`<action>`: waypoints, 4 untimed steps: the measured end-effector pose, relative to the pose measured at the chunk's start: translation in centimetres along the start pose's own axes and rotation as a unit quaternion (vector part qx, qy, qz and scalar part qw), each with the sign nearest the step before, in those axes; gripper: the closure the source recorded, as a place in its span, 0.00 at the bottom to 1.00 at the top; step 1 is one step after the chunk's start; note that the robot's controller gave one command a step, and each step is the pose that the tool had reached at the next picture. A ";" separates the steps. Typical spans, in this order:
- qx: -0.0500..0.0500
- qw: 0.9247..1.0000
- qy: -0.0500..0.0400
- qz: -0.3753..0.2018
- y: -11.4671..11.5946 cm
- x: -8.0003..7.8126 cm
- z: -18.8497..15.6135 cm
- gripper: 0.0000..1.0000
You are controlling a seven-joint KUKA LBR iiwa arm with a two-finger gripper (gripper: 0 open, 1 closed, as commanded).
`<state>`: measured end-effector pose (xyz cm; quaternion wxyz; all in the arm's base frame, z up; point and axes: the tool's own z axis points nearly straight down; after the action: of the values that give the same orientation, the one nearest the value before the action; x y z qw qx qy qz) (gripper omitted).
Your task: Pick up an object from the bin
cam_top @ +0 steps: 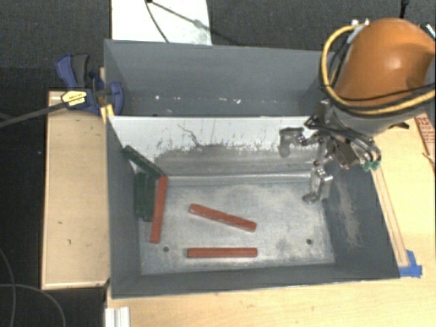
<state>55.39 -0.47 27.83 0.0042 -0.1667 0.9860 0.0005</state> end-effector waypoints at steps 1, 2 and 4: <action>-0.001 0.995 0.007 0.095 7.2 -1.3 21.1 0.00; 0.000 0.996 0.003 0.094 6.9 -1.5 20.6 1.00; 0.000 0.997 -0.001 0.075 9.6 -4.5 2.6 1.00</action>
Offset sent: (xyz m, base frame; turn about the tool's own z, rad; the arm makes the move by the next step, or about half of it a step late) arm -0.0076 0.0705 -0.2069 0.1916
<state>56.46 10.06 25.22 0.0049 -0.0919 0.9958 0.0005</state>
